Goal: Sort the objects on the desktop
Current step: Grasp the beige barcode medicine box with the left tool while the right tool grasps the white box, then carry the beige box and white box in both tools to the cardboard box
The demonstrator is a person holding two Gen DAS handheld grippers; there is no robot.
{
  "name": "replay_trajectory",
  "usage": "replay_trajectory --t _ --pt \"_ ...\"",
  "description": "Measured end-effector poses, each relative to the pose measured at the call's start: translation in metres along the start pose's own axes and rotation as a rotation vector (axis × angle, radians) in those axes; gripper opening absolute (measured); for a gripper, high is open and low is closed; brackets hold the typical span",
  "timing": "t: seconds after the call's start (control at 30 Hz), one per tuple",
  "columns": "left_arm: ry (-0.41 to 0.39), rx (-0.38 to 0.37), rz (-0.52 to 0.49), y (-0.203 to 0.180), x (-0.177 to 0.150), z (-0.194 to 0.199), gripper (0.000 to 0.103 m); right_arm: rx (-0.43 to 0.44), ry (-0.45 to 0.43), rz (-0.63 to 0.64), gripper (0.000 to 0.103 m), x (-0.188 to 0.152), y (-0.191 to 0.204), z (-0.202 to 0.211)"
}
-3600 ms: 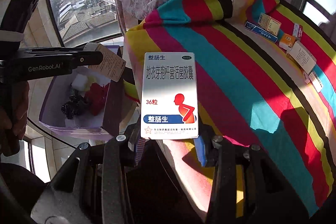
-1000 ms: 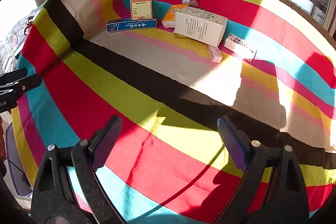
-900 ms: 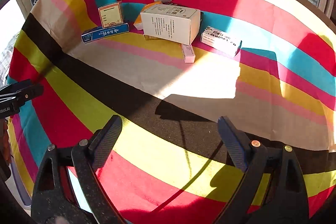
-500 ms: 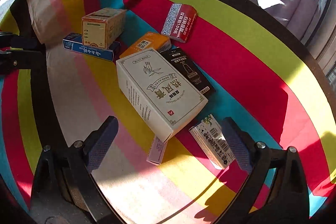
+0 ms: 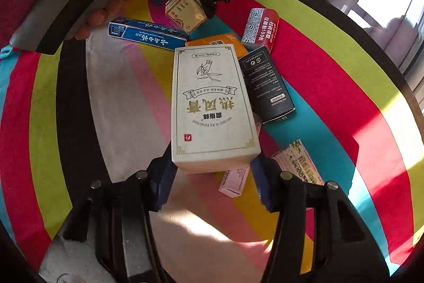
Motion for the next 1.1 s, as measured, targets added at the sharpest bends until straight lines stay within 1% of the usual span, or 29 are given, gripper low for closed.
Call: replay_trajectory --t 0.07,0.13,0.17,0.2,0.23,0.27,0.3,0.33,0.37,0.43,0.5,0.53,0.57,0.6,0.63,0.67,0.7,0.73,0.77,0.8,0.83,0.87,0.9,0.93,1.0,1.03,1.1 --pt "0.006 -0.002 0.013 0.001 -0.003 -0.013 0.095 0.027 0.004 -0.063 0.056 -0.004 0.004 0.011" --pt "0.01 -0.03 0.019 0.001 -0.005 -0.023 0.096 0.024 -0.005 -0.075 0.055 -0.008 0.012 0.023" --pt "0.004 -0.046 0.016 0.0 -0.005 -0.026 0.094 0.017 -0.001 -0.07 0.055 -0.011 0.016 0.028" --pt "-0.017 -0.06 0.008 0.0 -0.003 -0.026 0.083 0.011 0.002 -0.066 0.055 -0.014 0.018 0.033" --pt "-0.031 -0.075 -0.003 0.001 -0.003 -0.025 0.057 0.001 0.002 -0.064 0.055 -0.016 0.02 0.039" --pt "-0.011 -0.084 -0.007 0.002 -0.008 -0.026 0.043 -0.007 0.004 -0.064 0.055 -0.018 0.021 0.044" --pt "0.023 -0.109 0.011 0.003 -0.015 -0.024 0.018 -0.012 0.008 -0.068 0.055 -0.021 0.022 0.051" --pt "0.021 -0.136 0.041 0.005 -0.018 -0.017 0.005 -0.02 0.006 -0.074 0.055 -0.024 0.023 0.058" --pt "-0.012 -0.142 0.038 0.007 -0.02 -0.004 0.004 -0.027 0.001 -0.082 0.055 -0.024 0.022 0.06" --pt "-0.097 -0.158 -0.04 0.003 -0.021 0.027 0.003 -0.03 0.005 -0.097 0.055 -0.029 0.025 0.072" --pt "-0.147 -0.189 -0.102 0.0 -0.028 0.057 0.002 -0.034 0.018 -0.097 0.055 -0.033 0.027 0.073" --pt "-0.152 -0.204 -0.113 0.0 -0.033 0.072 0.002 -0.028 0.026 -0.104 0.055 -0.037 0.03 0.078" --pt "-0.138 -0.225 -0.107 0.002 -0.038 0.082 0.002 -0.016 0.033 -0.113 0.055 -0.04 0.031 0.08" --pt "-0.117 -0.259 -0.08 0.005 -0.043 0.09 0.003 -0.007 0.037 -0.118 0.055 -0.044 0.034 0.084" --pt "-0.094 -0.291 -0.035 0.009 -0.045 0.095 0.005 -0.003 0.04 -0.119 0.055 -0.046 0.035 0.087" --pt "-0.074 -0.307 0.014 0.015 -0.045 0.098 0.006 -0.01 0.044 -0.118 0.055 -0.049 0.036 0.091" --pt "-0.058 -0.304 0.051 0.019 -0.043 0.097 0.013 -0.018 0.052 -0.118 0.055 -0.052 0.036 0.092" --pt "-0.042 -0.303 0.088 0.023 -0.039 0.096 0.034 -0.022 0.058 -0.123 0.055 -0.054 0.036 0.095" --pt "-0.02 -0.305 0.137 0.026 -0.033 0.093 0.049 -0.023 0.059 -0.13 0.055 -0.055 0.035 0.097" --pt "-0.001 -0.317 0.192 0.028 -0.028 0.09 0.079 -0.023 0.058 -0.134 0.055 -0.057 0.035 0.099" --pt "0.009 -0.339 0.27 0.028 -0.022 0.084 0.087 -0.025 0.058 -0.137 0.055 -0.058 0.034 0.1" --pt "0.018 -0.337 0.343 0.026 -0.015 0.077 0.087 -0.026 0.059 -0.141 0.055 -0.059 0.032 0.099" --pt "0.025 -0.313 0.412 0.031 -0.01 0.072 0.087 -0.022 0.06 -0.149 0.055 -0.06 0.031 0.098" --pt "0.03 -0.29 0.46 0.03 -0.006 0.066 0.087 -0.018 0.06 -0.159 0.055 -0.062 0.03 0.098" --pt "0.063 -0.221 0.506 0.032 -0.001 0.051 0.087 -0.007 0.057 -0.187 0.055 -0.066 0.028 0.094" --pt "0.099 -0.195 0.529 0.031 -0.002 0.04 0.087 -0.001 0.053 -0.206 0.056 -0.068 0.027 0.092" --pt "0.166 -0.185 0.562 0.025 -0.006 0.019 0.087 0.023 0.052 -0.246 0.056 -0.072 0.024 0.088"
Point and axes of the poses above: each gripper's, at about its wrist camera, not at the fingertips, and z roughly against the way its jaws point, y to its left, x to its top, the point moved 8 cm from there along -z, roughly the way its jaws point, and after that the axes turned 13 degrees about -y, right-handed, at the moved point
